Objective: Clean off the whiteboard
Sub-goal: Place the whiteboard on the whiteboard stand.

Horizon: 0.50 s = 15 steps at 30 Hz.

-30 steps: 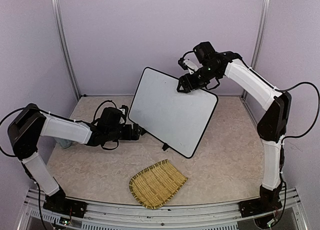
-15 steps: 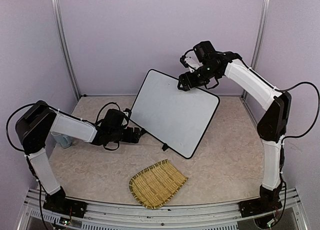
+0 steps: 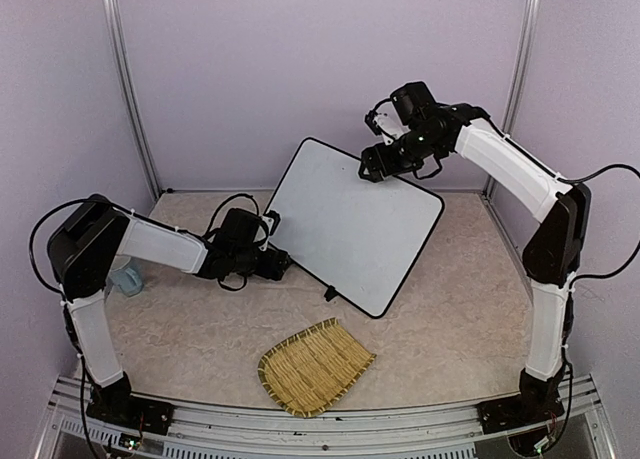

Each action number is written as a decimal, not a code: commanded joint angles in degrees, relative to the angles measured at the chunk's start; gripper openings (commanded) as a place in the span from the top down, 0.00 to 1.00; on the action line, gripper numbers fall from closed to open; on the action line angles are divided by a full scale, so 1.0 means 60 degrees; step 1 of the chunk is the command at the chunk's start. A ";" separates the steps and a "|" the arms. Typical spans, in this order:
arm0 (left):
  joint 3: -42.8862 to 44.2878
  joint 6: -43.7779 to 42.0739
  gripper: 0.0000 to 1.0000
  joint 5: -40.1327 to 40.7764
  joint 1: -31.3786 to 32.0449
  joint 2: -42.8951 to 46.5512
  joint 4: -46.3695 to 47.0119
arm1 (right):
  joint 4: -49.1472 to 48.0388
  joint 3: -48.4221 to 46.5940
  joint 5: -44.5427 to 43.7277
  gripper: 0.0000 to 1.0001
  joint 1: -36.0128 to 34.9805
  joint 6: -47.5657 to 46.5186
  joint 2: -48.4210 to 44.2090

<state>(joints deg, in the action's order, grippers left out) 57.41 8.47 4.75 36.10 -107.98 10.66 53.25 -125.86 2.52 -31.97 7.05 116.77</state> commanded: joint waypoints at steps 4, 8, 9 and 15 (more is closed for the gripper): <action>0.0750 -0.0781 0.25 -0.0100 0.0068 -0.0670 -0.0370 | -0.0360 0.0487 -0.0111 0.17 -0.0004 0.0200 -0.0983; 0.0906 -0.1007 0.27 -0.0274 0.0074 -0.0849 -0.0373 | -0.0368 0.0480 -0.0091 0.17 -0.0004 0.0174 -0.0992; 0.0937 -0.1070 0.28 -0.0317 0.0070 -0.0876 -0.0377 | -0.0340 0.0476 -0.0077 0.17 -0.0004 0.0178 -0.0987; 0.1132 -0.1363 0.35 -0.0613 0.0060 -0.1031 -0.0377 | -0.0443 0.0750 0.0042 0.16 -0.0004 0.0231 -0.1113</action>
<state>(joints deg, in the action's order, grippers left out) 61.91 2.57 3.16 36.21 -112.95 8.45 51.83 -122.96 2.46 -31.97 7.66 112.40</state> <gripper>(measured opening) 0.669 0.836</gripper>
